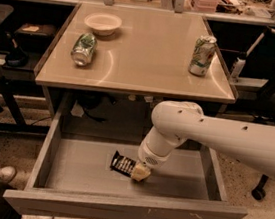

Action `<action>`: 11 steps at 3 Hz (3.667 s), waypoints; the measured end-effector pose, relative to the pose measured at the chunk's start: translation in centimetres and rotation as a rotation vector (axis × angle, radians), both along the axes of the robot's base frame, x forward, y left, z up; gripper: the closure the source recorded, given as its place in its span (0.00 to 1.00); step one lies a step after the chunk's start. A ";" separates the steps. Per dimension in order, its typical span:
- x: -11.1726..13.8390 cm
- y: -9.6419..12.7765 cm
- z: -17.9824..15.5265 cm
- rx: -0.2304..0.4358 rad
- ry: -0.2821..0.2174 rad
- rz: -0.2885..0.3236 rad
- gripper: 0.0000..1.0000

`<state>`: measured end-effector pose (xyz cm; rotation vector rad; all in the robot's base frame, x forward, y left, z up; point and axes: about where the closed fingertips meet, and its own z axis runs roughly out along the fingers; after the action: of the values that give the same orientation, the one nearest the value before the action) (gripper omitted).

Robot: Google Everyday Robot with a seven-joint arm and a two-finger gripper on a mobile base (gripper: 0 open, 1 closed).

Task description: Pick rxbar chocolate from top drawer and place on counter

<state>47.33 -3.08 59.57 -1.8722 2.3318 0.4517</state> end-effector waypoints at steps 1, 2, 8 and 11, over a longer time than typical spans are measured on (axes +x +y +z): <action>0.1 -0.3 0.7 0.027 -0.021 0.009 1.00; 0.2 -0.3 0.6 0.046 -0.029 0.014 1.00; 5.2 0.6 16.7 0.061 -0.283 0.127 1.00; 10.4 4.2 24.5 0.015 -0.379 0.180 1.00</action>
Offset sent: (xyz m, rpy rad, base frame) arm 0.0046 -0.0031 0.0070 0.0688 -0.0412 0.0154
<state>57.71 1.15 84.05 -1.9661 1.9225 0.1136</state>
